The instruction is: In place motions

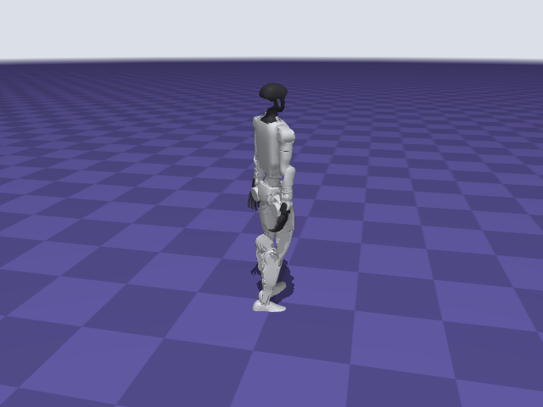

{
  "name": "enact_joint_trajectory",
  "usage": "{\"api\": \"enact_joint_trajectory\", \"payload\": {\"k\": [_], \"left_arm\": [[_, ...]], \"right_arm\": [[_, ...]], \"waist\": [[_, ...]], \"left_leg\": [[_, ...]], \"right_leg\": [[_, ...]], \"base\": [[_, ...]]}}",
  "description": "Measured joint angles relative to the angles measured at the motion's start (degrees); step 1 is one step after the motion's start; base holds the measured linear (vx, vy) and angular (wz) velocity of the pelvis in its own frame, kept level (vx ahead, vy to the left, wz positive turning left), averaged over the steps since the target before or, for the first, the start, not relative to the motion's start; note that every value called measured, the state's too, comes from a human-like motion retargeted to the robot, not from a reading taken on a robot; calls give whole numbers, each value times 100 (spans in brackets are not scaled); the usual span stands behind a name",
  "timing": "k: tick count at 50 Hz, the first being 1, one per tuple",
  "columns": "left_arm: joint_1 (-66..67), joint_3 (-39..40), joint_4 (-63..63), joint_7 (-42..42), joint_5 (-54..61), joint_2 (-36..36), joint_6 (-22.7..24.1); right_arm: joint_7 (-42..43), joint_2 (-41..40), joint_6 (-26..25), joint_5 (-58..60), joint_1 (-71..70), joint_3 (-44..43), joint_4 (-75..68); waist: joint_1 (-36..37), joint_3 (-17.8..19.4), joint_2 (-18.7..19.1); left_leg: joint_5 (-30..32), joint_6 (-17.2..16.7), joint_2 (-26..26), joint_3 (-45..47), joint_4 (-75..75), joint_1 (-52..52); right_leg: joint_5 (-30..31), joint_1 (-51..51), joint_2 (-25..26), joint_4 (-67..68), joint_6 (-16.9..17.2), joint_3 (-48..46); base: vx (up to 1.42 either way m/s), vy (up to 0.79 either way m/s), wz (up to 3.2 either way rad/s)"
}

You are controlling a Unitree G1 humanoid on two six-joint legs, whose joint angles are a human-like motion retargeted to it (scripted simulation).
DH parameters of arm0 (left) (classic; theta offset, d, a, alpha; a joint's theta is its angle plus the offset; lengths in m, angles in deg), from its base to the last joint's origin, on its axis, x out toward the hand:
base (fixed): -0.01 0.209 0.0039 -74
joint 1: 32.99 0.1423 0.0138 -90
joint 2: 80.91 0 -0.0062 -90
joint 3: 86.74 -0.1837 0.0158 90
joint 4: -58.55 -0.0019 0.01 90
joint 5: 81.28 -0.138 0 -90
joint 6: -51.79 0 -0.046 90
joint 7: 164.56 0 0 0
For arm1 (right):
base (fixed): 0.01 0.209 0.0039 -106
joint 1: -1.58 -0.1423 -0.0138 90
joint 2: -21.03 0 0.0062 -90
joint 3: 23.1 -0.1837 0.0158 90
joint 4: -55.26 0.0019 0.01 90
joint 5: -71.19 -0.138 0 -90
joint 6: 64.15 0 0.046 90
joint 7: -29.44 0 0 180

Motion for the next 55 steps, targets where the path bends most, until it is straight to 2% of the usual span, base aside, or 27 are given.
{"api": "enact_joint_trajectory", "payload": {"k": [2, 5, 8, 11, 14, 20, 25, 30, 37, 45, 55], "left_arm": [[-230, -50, -54, 23, -20, -53, 14], [-603, -142, -74, 30, -101, -127, 10], [-907, -404, -73, 57, -119, -180, 14], [-1126, -684, -145, 99, -123, -210, -6], [-1307, -898, -237, 126, -156, -228, -55], [-1411, -917, -366, 173, -156, -291, -13], [-1380, -735, -495, 183, 36, -280, 48], [-1302, -641, -484, 251, 226, -229, 84], [-1160, -614, -399, 211, 197, -243, 56], [-810, -265, -247, 138, 244, -220, 34], [-375, 186, -167, -31, 340, -194, 85]], "right_arm": [[-31, -32, 86, -82, 182, 36, 64], [-31, -113, 257, -220, 455, 159, 173], [290, -258, 307, -353, 620, 137, 188], [443, -381, 350, -581, 710, 69, 156], [157, -385, 404, -576, 708, 161, 152], [-146, -215, 444, 102, 610, 449, 386], [-120, -215, 433, 399, 519, 578, 489], [-71, -277, 412, 427, 473, 624, 565], [-57, -296, 332, 423, 398, 583, 534], [-157, -235, 180, 506, 50, 284, 391], [3, -287, 188, -154, -436, 168, 419]], "waist": [[468, 217, -167], [1534, 541, -382], [2479, 788, -521], [2930, 912, -612], [3072, 963, -660], [2316, 993, -755], [2014, 971, -769], [1711, 931, -750], [1573, 831, -812], [903, 689, -537], [-228, 584, -299]], "left_leg": [[62, -28, -61, -32, -48, 110], [150, -90, -21, 209, -17, 77], [278, -94, 44, 475, 94, -91], [448, -46, 9, 427, 129, -201], [688, 40, -112, 145, 121, -300], [1191, 40, -559, -937, -74, -195], [1356, 5, -667, -1470, -317, 31], [1364, -12, -670, -1592, -404, 117], [993, -42, -496, -1003, -354, 56], [591, 217, -328, -354, -285, 91], [16, -73, 196, 609, -203, 348]], "right_leg": [[-111, 146, -135, 99, 55, -45], [-308, 270, -325, 307, 173, 139], [-470, 284, -455, 525, 260, 283], [-574, 332, -509, 649, 323, 135], [-656, 476, -402, 628, 352, -247], [-637, 849, -29, 173, 267, -1542], [-654, 942, -10, 125, 323, -2041], [-612, 938, -45, 98, 324, -2157], [-480, 657, -164, 81, 181, -1440], [-190, 329, -20, 92, 26, -619], [155, -140, 16, 183, -36, 458]], "base": [[-27, -16, 49], [-26, -20, -32], [-13, -27, -4], [-5, -29, 92], [-3, -29, 169], [-2, -15, 209], [-3, -4, 93], [0, 3, 18], [2, 10, -90], [9, 24, -119], [27, 18, -127]]}}
